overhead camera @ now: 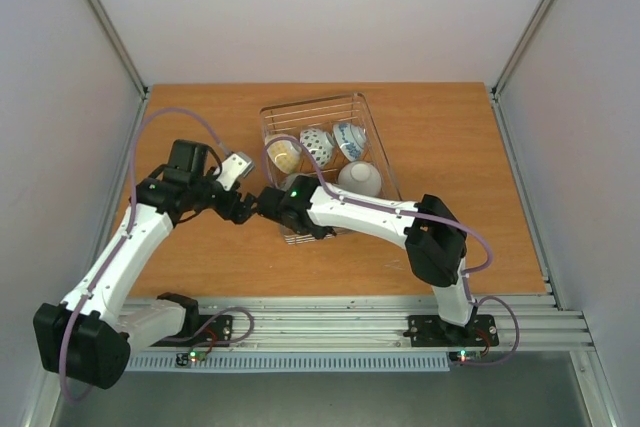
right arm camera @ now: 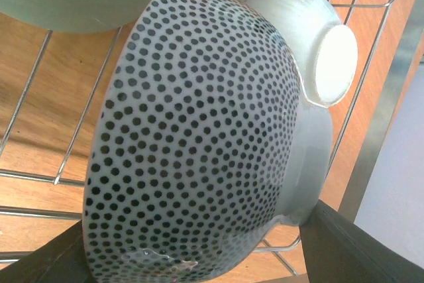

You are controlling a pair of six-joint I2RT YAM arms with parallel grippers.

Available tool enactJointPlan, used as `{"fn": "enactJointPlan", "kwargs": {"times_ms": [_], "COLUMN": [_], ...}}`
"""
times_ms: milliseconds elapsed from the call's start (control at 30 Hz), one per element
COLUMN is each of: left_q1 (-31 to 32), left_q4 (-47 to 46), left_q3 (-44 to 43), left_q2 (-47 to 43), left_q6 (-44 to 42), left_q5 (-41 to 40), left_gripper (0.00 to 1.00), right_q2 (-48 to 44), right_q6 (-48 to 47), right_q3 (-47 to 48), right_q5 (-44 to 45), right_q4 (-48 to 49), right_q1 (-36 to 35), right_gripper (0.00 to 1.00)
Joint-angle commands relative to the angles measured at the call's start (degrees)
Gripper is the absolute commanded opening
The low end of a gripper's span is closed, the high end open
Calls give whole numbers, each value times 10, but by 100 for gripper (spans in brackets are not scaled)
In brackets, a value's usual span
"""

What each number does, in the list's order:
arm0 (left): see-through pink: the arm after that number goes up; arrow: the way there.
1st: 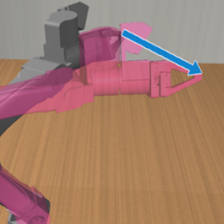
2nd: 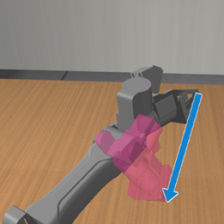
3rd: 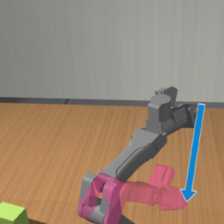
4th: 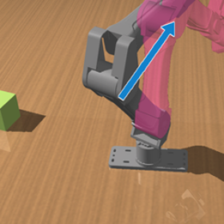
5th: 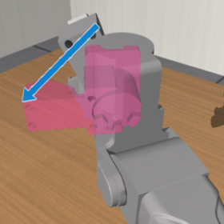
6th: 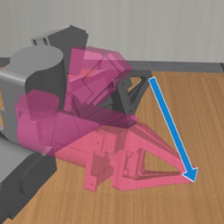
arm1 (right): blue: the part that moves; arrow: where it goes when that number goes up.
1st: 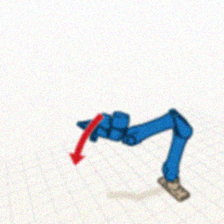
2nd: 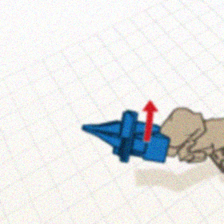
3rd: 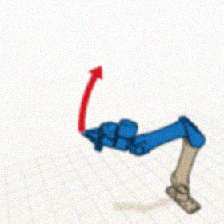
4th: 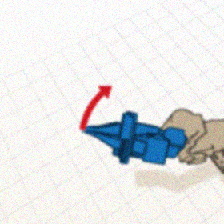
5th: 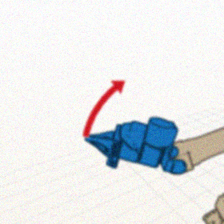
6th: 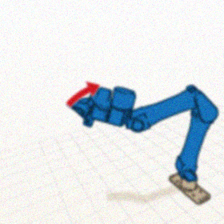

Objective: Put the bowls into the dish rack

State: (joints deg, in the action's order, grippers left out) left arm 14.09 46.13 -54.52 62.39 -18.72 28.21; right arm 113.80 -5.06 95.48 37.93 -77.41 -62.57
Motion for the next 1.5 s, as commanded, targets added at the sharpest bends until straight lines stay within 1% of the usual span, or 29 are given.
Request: {"fn": "enactJointPlan", "kwargs": {"times_ms": [0,100,233,333,600,833,1000,1067,1133,1167,1367,1467], "left_q1": [-3,-3,-3,-4,-3,-3,-2,-3,-2,-3,-3,-3], "left_q4": [-67,-78,-95,-103,-101,-98,-98,-98,-98,-98,-98,-98], "left_q3": [-1,-1,3,4,6,5,5,5,5,5,5,5], "left_q2": [-11,-11,-15,-15,-13,-7,-5,-5,-4,-4,-3,-4], "left_q6": [37,46,58,65,64,62,62,62,62,61,59,59], "left_q5": [-93,-127,-197,-225,-211,-202,-201,-202,-200,-200,-197,-196], "left_gripper": [90,90,90,90,91,91,91,91,92,92,91,92], "right_q2": [-5,7,25,35,50,63,71,73,73,73,59,39], "right_q6": [1,-2,-4,-7,-14,-27,-37,-39,-40,-41,-51,-58], "right_q3": [-21,-23,-26,-30,-42,-56,-57,-57,-59,-59,-63,-68], "right_q5": [-18,-23,-25,-30,-45,-63,-68,-67,-65,-65,-76,-91], "right_q4": [-3,2,5,10,27,48,57,59,61,63,76,89], "right_q1": [-17,-17,-16,-14,4,21,25,25,26,26,26,26], "right_gripper": [4,5,6,7,14,18,35,43,54,58,71,76]}}
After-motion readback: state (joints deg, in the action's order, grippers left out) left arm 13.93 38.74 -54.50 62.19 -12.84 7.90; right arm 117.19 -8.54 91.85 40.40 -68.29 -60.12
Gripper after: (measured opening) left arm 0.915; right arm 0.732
